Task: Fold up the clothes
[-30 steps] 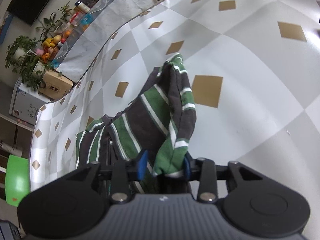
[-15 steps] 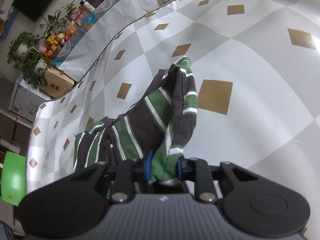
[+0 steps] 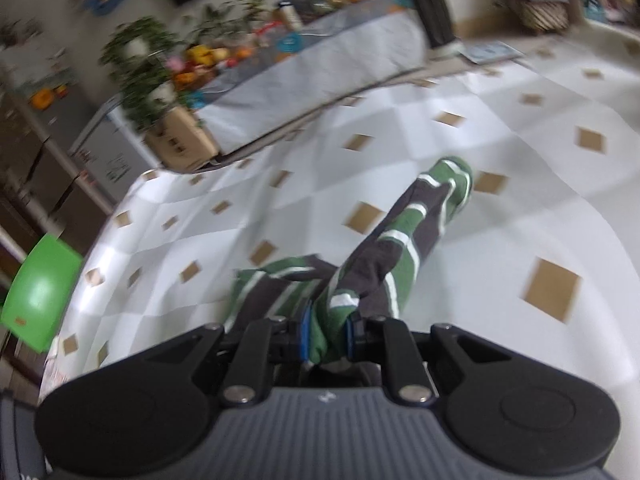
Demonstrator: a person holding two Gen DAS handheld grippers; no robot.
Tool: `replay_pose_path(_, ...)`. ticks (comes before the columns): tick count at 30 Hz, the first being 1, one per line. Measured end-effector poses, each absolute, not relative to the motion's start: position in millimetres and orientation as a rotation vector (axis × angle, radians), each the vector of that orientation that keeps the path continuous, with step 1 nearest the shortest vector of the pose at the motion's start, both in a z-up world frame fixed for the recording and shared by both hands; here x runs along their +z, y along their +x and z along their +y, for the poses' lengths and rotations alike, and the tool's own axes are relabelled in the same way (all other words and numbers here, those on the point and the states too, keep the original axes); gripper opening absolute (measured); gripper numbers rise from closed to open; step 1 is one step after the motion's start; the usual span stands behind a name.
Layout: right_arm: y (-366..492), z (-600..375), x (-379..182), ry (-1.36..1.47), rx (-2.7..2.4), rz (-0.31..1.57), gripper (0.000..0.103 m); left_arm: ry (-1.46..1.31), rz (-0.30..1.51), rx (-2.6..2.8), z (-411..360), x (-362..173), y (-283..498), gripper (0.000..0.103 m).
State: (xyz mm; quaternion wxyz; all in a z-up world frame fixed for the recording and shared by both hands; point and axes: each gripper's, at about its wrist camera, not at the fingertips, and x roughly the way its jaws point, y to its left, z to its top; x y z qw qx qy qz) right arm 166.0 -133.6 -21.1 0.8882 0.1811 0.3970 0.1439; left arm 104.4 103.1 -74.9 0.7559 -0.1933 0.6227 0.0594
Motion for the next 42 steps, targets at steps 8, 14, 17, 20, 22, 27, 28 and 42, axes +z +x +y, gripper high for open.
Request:
replay_pose_path(8, 166.8, -63.7, -13.6, 0.248, 0.453, 0.8, 0.014, -0.49, 1.352, 0.175, 117.8, -77.3, 99.1, 0.093)
replay_pose_path(14, 169.0, -20.5, -24.9, 0.213, 0.599, 0.826, 0.015, -0.526, 1.34, 0.192, 124.3, -76.1, 93.7, 0.094)
replay_pose_path(17, 173.7, -10.2, -38.5, 0.21, 0.64, 0.863, 0.019, -0.519, 1.341, 0.194, 123.9, -75.9, 93.0, 0.093)
replay_pose_path(20, 180.1, -11.1, -52.7, 0.267, 0.65, 0.914, 0.03, -0.498, 1.344, 0.219, 124.2, -75.1, 92.7, 0.093)
replay_pose_path(22, 183.8, -16.0, -54.7, 0.322, 0.666, 0.933, 0.037, -0.515, 1.34, 0.219, 126.0, -74.3, 91.5, 0.094)
replay_pose_path(27, 187.8, -27.7, -44.2, 0.385, 0.678, 0.924, 0.049, -0.531, 1.336, 0.214, 126.1, -71.6, 88.4, 0.094)
replay_pose_path(28, 187.5, -29.8, -40.9, 0.377, 0.67, 0.917, 0.05, -0.529, 1.337, 0.214, 125.5, -71.0, 87.6, 0.094)
replay_pose_path(42, 152.2, -86.7, -30.9, 0.292, 0.44, 0.972, 0.058, -0.449, 1.326, 0.242, 125.6, -59.4, 67.4, 0.094)
